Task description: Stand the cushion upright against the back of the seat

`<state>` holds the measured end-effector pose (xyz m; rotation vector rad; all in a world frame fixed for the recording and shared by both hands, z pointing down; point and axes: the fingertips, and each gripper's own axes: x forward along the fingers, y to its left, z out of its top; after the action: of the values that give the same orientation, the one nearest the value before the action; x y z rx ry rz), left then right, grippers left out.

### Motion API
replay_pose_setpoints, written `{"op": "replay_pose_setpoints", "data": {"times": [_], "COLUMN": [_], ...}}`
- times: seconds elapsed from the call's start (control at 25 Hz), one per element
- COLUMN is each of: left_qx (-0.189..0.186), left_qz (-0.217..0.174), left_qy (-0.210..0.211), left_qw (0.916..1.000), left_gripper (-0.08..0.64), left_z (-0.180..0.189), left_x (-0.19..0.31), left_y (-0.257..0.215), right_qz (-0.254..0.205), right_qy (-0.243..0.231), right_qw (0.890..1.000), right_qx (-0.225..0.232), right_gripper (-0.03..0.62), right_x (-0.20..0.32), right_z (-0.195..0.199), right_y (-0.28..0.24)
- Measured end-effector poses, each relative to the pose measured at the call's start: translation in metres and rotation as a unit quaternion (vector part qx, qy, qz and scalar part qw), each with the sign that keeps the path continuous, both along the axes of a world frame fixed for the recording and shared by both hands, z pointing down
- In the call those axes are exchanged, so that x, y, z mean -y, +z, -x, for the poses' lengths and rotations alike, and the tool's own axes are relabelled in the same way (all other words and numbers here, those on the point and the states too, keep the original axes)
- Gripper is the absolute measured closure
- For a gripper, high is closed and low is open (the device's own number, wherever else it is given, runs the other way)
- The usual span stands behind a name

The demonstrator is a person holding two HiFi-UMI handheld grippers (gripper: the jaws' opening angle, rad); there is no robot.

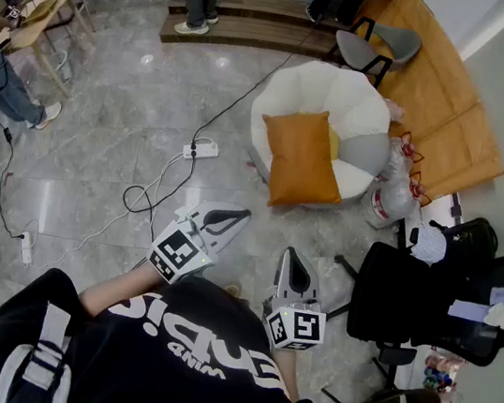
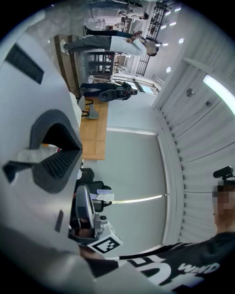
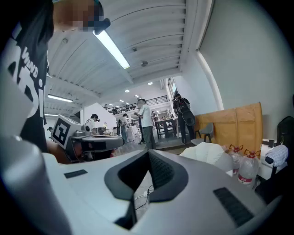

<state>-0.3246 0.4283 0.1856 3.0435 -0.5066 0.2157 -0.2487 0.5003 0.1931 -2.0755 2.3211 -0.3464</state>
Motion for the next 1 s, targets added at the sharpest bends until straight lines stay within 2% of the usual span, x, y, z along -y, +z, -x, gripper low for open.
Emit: {"op": "replay_pose_setpoints", "data": {"times": [0.6,1.0], "left_qx": [0.005,0.004], "left_qz": [-0.004,-0.002], "left_qy": [0.001,-0.017], "left_qw": [1.0,0.9998], "left_gripper": [0.554,0.554], "left_z": [-0.008,-0.026], "left_x": [-0.018,-0.043], "left_y": [-0.002,0.008], "right_qz": [-0.015,-0.006], "right_qy": [0.005,-0.008], "right_qw": [1.0,1.0], "right_qx": [0.006,0.018], "right_gripper": [0.572,0.572], "right_x": [-0.023,-0.061], "right_z": [-0.01,-0.033], "right_y": [-0.01,0.01]}}
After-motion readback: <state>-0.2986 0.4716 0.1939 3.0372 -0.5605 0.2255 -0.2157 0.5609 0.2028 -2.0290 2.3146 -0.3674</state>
